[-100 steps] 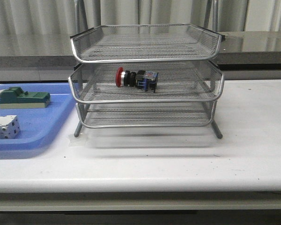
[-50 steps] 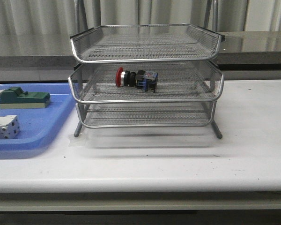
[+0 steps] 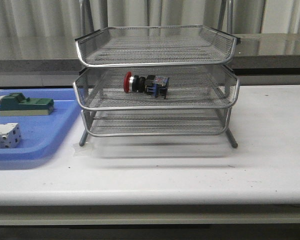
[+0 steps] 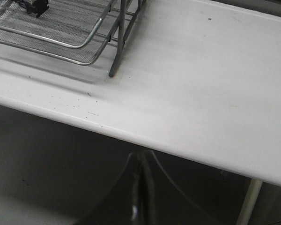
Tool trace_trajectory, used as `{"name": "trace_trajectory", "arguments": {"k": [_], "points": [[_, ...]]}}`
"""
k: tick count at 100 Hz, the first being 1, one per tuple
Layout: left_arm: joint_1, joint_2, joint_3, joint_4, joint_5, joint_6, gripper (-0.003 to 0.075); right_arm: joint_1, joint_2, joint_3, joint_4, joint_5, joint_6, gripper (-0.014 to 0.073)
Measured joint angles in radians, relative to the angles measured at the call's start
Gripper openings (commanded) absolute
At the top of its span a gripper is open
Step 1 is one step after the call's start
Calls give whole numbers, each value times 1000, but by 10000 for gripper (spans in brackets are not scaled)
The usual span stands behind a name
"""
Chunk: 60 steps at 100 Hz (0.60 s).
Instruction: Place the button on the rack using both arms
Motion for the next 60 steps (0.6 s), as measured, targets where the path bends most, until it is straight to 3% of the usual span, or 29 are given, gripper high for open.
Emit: {"name": "trace_trajectory", "arguments": {"k": [45, 60], "points": [[0, 0, 0, 0, 0, 0, -20, 0, 0, 0, 0, 0, 0, -60], [0, 0, 0, 0, 0, 0, -20, 0, 0, 37, 0, -77, 0, -60]]}}
